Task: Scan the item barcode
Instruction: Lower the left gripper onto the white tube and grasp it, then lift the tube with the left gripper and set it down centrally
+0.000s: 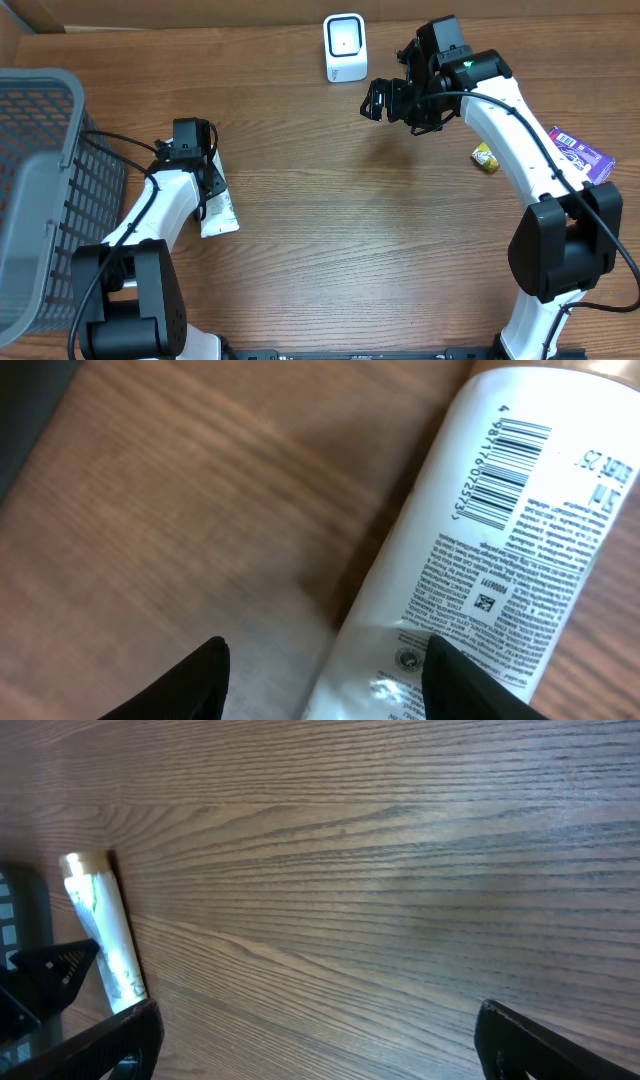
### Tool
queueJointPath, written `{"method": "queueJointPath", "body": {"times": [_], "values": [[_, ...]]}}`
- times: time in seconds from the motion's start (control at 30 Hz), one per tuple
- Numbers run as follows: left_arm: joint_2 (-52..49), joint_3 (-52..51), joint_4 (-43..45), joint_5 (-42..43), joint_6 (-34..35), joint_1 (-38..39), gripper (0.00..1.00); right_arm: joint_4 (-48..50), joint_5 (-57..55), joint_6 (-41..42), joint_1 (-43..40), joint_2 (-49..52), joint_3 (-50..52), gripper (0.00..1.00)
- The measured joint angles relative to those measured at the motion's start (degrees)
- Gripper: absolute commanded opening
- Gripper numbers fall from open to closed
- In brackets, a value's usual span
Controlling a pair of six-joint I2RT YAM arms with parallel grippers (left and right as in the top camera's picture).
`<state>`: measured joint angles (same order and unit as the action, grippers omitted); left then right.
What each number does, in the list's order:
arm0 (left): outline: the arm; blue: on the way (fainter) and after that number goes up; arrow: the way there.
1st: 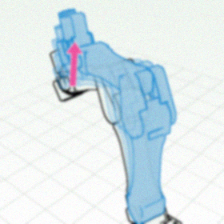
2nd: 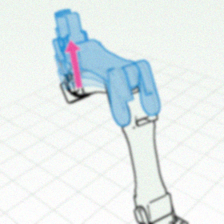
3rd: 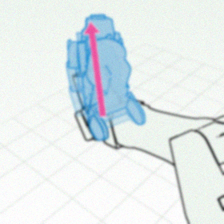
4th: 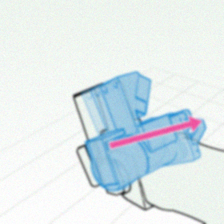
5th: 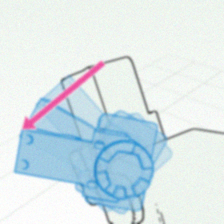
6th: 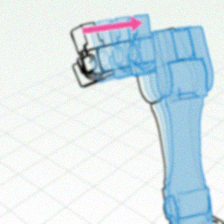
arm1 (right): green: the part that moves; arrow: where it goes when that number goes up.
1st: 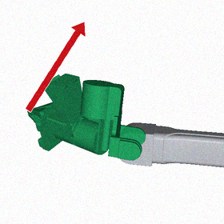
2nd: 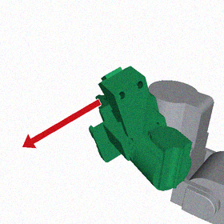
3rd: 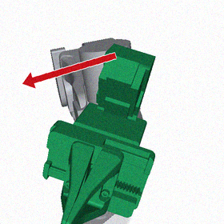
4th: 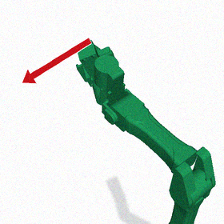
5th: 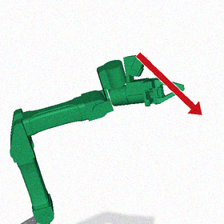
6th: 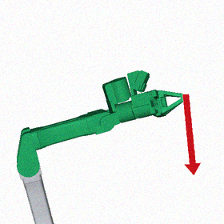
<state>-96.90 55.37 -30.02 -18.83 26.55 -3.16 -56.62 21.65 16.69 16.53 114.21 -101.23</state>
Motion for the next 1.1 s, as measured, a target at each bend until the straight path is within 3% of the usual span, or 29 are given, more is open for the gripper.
{"method": "queueJointPath", "body": {"times": [0.27, 0.43, 0.63, 0.8, 0.87, 0.9, 0.93, 1.1], "values": [[0.0, -1.0, 5.9, 13.0, -8.7, 0.6, 0.58, 0.0, 0.0, -0.2, 0.0, 0.0, 0.0, 1.00], [0.0, -1.4, 6.1, 19.8, -12.3, 6.0, 0.63, -0.1, 0.0, -0.2, 0.0, 0.0, 0.0, 1.00], [0.0, -1.5, 7.3, 21.1, -15.2, 13.8, 0.60, -0.7, 0.0, -0.2, 0.0, 0.0, 0.0, 1.00], [0.0, -1.3, 4.1, 18.6, -9.9, 15.3, 0.61, -1.5, 0.0, -0.9, 0.0, 0.0, 0.0, 1.00], [0.2, -0.6, -0.1, 16.9, -5.5, 13.2, 0.70, -1.6, 0.0, -1.7, 0.0, 0.0, 0.0, 1.00], [0.6, 0.2, -2.5, 15.9, -3.3, 11.7, 0.88, -1.6, -0.1, -1.9, 0.0, 0.0, 0.0, 1.00], [0.9, 0.7, -3.5, 15.3, -2.4, 10.8, 0.96, -1.6, 0.0, -2.0, 0.0, 0.0, 0.0, 1.00], [3.9, 3.7, -2.8, 13.4, 3.7, 4.5, 0.98, -1.4, -0.1, -2.5, 0.0, 0.0, 0.0, 1.00]]}}
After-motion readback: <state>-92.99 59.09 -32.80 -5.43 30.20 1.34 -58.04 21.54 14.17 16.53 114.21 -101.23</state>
